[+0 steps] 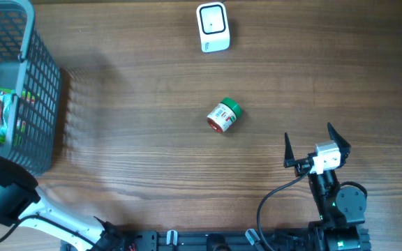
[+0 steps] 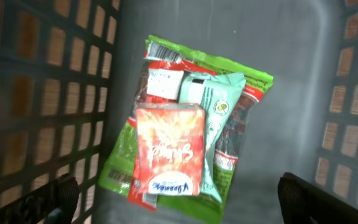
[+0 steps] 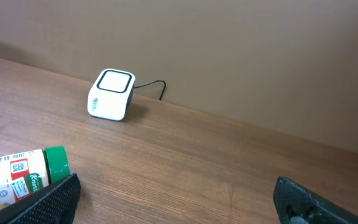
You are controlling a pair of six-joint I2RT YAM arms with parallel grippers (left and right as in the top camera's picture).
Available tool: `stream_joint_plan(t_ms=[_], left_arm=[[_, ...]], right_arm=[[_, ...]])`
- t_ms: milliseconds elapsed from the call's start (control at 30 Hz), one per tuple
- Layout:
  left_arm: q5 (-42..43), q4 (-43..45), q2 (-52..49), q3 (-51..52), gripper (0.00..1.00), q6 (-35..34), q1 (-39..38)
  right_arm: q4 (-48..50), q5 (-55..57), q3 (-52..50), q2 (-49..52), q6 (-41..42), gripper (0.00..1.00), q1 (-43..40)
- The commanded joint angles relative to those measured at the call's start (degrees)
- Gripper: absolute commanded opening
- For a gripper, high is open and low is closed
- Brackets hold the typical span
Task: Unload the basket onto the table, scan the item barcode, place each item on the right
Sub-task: 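Move the left gripper back into the basket toward the packets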
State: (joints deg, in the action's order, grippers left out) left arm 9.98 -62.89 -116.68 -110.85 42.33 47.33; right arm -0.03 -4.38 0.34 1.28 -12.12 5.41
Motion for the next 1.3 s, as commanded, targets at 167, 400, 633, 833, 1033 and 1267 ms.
stream_joint_plan(t_ms=[167,400,633,833,1033,1267], left_arm=[[0.9,9.1,-0.7,10.1,1.00,-1.2,-2.0],[0.5,15.4,-0.7,14.8,1.00,-1.3,-2.1],[-0.8,17.7,-0.7,17.0,1.00,-1.3,-2.2],[-0.9,17.7,-0.8,17.1,1.00,-1.3,-2.2],[-0.9,17.5,-1.2,17.1,1.00,-3.9,-2.2],[-3.1,19.1,-2.3,18.6,1.00,-3.8,-2.2]], right_arm=[[0.1,0.9,0.0,0.1,-0.6,1.00,-0.2],[0.1,0.9,0.0,0.1,-0.6,1.00,-0.2],[0.1,0.9,0.0,0.1,-0.6,1.00,-0.2],[0.1,0.9,0.0,0.1,-0.5,1.00,-0.2],[0.1,0.9,0.0,0.1,-0.6,1.00,-0.2],[0.1,0.9,0.0,0.1,-0.5,1.00,-0.2]])
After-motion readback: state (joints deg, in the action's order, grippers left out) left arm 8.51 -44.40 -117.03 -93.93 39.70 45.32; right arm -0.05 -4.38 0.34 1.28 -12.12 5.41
